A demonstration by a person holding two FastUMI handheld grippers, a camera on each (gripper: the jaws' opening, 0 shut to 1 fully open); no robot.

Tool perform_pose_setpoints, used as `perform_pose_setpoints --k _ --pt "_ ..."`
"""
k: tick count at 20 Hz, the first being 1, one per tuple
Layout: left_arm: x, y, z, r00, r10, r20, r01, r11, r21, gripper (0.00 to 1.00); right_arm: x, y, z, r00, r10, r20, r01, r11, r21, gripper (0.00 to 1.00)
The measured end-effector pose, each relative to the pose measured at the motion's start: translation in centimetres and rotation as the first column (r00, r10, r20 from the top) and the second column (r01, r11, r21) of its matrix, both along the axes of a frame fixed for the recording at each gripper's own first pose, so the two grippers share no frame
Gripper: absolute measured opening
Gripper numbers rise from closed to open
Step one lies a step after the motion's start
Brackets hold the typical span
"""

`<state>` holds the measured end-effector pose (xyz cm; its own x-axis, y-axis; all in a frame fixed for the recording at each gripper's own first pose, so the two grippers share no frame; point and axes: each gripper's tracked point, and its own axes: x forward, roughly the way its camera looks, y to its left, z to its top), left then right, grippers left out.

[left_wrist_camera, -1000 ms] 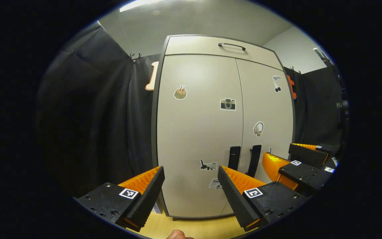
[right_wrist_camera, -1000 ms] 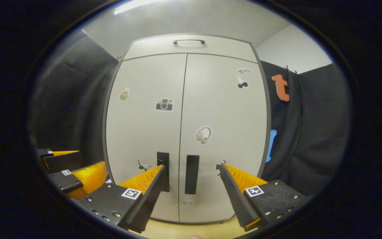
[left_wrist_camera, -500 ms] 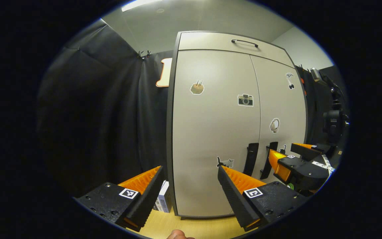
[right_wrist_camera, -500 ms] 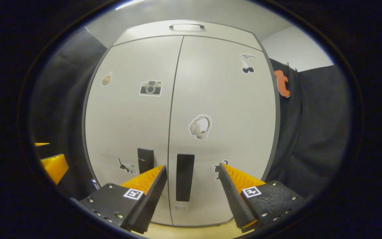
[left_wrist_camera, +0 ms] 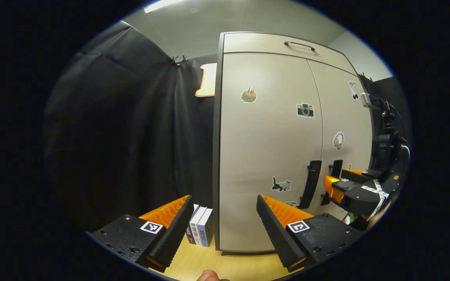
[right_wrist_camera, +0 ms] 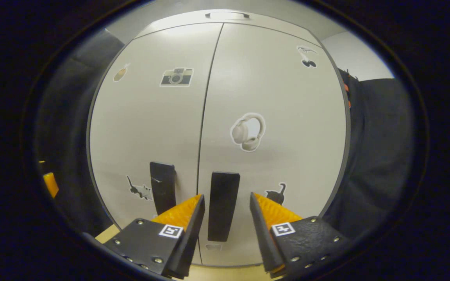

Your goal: Open the right door of the double-door shoe cabinet with the right hand, and open the left door with the left hand.

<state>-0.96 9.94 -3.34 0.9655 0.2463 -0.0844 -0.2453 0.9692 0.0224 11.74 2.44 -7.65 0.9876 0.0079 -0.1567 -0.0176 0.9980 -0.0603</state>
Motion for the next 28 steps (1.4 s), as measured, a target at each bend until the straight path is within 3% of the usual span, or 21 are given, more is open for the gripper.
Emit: perform_pose_setpoints --k 2,7,8,9,10,11,13,15,16,28 --pt "-0.2 0.6 -0.2 1.0 0.015 -0.005 -0.015 1.0 0.0 1.0 0.4 0.3 -0.3 1.0 0.009 -0.003 -0.009 1.0 0.001 0.51" --pt "-0.4 1.1 -0.3 1.0 0.028 -0.008 -0.028 1.0 0.001 0.99 0.8 0.6 -1.2 1.0 0.015 -0.027 -0.014 1.0 0.007 0.52" --pt "-0.4 1.1 -0.4 1.0 0.028 -0.008 -0.028 1.0 0.001 0.99 1.1 0.6 -1.2 1.0 0.01 -0.02 -0.009 1.0 0.013 0.36" --pt "-0.4 1.1 -0.4 1.0 0.027 -0.008 -0.027 1.0 0.002 0.99 1.1 0.5 -1.1 1.0 0.011 -0.019 -0.011 1.0 0.007 0.42" --pt "-0.2 1.0 -0.4 1.0 0.026 -0.01 -0.026 1.0 0.003 1.0 1.2 0.6 -1.2 1.0 0.011 -0.015 -0.011 1.0 0.001 0.38" --pt "-0.2 1.0 -0.5 1.0 0.024 -0.012 -0.024 1.0 0.002 0.99 1.0 0.7 -1.1 1.0 0.016 -0.016 -0.016 1.0 0.001 0.42" --pt "-0.2 0.8 -0.5 1.0 0.018 -0.012 -0.018 1.0 -0.001 1.0 1.0 0.7 -1.2 1.0 0.004 -0.011 -0.004 1.0 0.008 0.35" --pt "-0.3 0.5 -0.5 1.0 0.013 -0.01 -0.013 1.0 -0.003 1.0 1.0 0.6 -1.1 1.0 0.005 -0.014 -0.005 1.0 0.023 0.35" --pt "-0.4 0.5 -0.5 1.0 0.011 -0.01 -0.011 1.0 -0.003 1.0 1.1 0.8 -1.3 1.0 0.005 -0.013 -0.004 0.999 0.051 0.27" --pt "-2.7 -0.4 0.1 1.0 -0.005 -0.001 0.005 1.0 0.001 1.0 0.0 0.6 -1.3 0.999 0.053 -0.009 -0.053 0.997 0.056 0.27"
